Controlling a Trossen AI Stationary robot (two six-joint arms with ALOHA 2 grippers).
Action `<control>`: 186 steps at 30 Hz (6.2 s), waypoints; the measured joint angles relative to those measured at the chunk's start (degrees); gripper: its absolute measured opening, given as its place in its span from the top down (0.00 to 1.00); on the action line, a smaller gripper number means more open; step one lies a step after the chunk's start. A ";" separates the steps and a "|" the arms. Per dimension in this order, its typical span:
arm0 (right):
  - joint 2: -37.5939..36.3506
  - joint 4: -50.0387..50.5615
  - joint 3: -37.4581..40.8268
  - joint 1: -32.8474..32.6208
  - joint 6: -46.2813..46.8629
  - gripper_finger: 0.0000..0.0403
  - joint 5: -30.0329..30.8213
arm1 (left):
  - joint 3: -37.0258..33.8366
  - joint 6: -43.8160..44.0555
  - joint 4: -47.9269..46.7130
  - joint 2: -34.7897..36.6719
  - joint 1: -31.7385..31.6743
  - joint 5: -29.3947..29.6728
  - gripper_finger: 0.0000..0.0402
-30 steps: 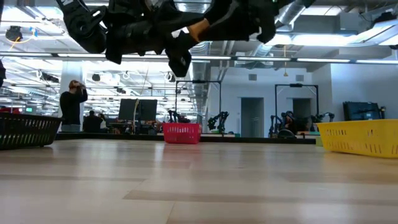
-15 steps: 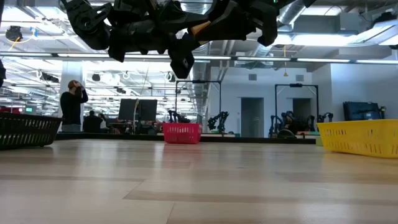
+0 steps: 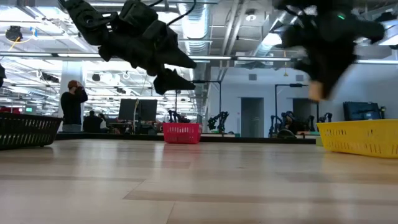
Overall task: Sort & place blocks by color
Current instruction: Put the yellow block into the yellow bin, then put the light green block into the black bin
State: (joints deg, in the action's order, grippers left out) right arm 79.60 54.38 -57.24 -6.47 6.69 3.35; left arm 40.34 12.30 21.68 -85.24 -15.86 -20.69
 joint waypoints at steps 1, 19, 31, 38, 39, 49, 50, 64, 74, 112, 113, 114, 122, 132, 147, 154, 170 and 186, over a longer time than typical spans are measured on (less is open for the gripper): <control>-1.15 2.16 1.99 0.49 3.37 0.68 -0.63 | 0.00 -0.69 -0.45 0.48 0.09 0.23 0.13; -6.91 3.13 18.52 5.33 17.05 0.58 -4.02 | 0.00 -2.36 -2.45 2.12 0.55 1.88 0.21; -6.89 8.16 12.72 4.64 25.02 0.36 -13.30 | 0.00 -4.12 -2.80 2.12 -0.09 1.66 0.21; -6.89 7.38 7.17 -8.39 45.06 0.37 -18.45 | 0.00 -6.14 -3.63 2.12 -0.74 1.46 0.21; -6.89 5.97 7.16 -11.48 48.11 0.37 -18.40 | 0.00 -6.75 -3.93 2.12 -0.73 1.46 0.21; -6.26 -0.38 7.16 -39.97 106.67 0.37 -9.30 | 0.00 -9.95 -4.27 2.10 -0.74 1.42 0.21; -5.70 -0.42 7.16 -41.87 112.74 0.37 -9.32 | 0.00 -10.39 -4.10 2.10 -0.74 1.46 0.21; 4.26 -7.52 7.24 -44.26 124.44 0.37 -23.19 | 0.00 -12.05 -3.59 2.10 -0.74 1.01 0.21; 4.13 -24.20 15.02 -46.48 125.86 0.37 -18.93 | 0.00 -10.83 -3.44 2.10 -0.74 1.00 0.21; -8.86 -15.86 18.37 -37.78 91.20 0.72 7.89 | 0.15 -4.99 -1.56 2.10 -2.35 0.94 0.21; -10.26 -15.25 18.37 -37.52 89.71 0.72 8.99 | 0.15 -4.97 -1.72 2.10 -2.35 0.94 0.21; -11.83 -14.96 18.37 -37.26 88.37 0.71 10.32 | 0.15 -4.95 -1.89 2.10 -2.35 0.92 0.21; -26.87 -11.40 18.35 -34.18 74.69 0.70 25.77 | 0.17 -4.94 -3.05 2.10 -2.35 0.92 0.21; -34.41 11.13 18.32 -17.51 73.53 0.70 28.37 | 0.17 -4.04 -3.86 2.08 -2.35 0.92 0.21; -25.54 6.10 18.32 3.99 52.91 0.66 14.93 | 0.17 -2.15 -4.77 2.08 -2.35 1.04 0.21; -19.74 3.41 18.32 7.20 48.26 0.63 8.68 | 0.17 -2.20 -4.79 2.08 -2.35 1.06 0.21; -17.44 4.52 11.20 20.22 38.55 0.37 10.04 | 0.17 -6.84 -13.72 5.93 -3.28 2.57 0.21; 0.58 -4.52 5.01 57.55 19.83 0.39 14.59 | -1.25 -6.89 -19.01 11.94 -0.75 5.46 0.21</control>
State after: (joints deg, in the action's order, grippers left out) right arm 80.18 49.86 -52.23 51.08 26.53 17.93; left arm 39.09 5.41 2.67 -73.30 -16.62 -15.23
